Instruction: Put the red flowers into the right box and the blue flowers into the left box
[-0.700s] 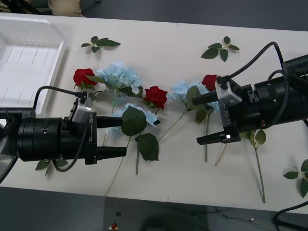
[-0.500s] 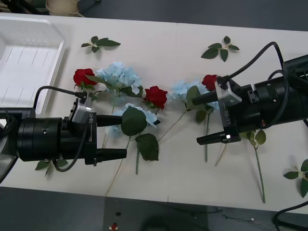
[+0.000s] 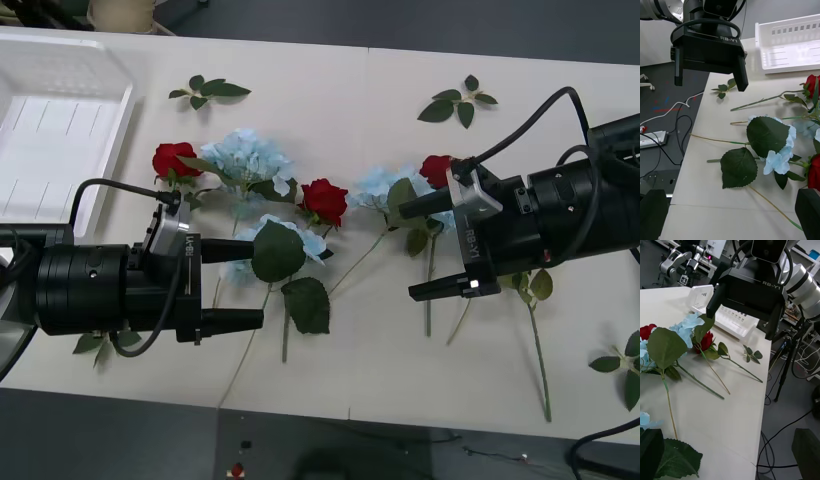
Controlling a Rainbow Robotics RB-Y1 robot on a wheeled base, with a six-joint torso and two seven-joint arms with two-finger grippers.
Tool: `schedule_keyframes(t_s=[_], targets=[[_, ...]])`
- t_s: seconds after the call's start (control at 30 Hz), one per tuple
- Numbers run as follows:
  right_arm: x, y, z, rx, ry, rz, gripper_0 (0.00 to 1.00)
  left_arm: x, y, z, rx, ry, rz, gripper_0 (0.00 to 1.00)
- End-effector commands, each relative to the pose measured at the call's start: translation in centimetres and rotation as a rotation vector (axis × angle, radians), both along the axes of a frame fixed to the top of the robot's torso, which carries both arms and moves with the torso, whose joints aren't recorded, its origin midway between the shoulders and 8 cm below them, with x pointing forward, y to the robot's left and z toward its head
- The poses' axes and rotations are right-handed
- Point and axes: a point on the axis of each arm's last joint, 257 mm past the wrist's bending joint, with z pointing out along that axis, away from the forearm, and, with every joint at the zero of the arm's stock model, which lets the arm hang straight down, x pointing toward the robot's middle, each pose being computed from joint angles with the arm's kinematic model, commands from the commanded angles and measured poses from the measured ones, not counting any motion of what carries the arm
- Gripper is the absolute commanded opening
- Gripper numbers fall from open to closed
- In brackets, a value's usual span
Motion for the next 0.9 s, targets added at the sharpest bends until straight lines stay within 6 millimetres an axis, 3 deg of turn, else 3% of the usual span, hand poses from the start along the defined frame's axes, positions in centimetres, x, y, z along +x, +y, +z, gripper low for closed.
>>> schedule_keyframes(t_s=[0.03, 0.9], targets=[[0.27, 0.36, 1.68, 0.0, -0.088, 0.024, 1.0, -0.5, -0.6, 0.95, -0.004, -0.049, -0.029, 1.0], [0.27, 0.36, 1.68, 0.0, -0.088, 0.024, 1.0, -0.5, -0.6, 0.95, -0.004, -0.049, -0.029, 1.0]])
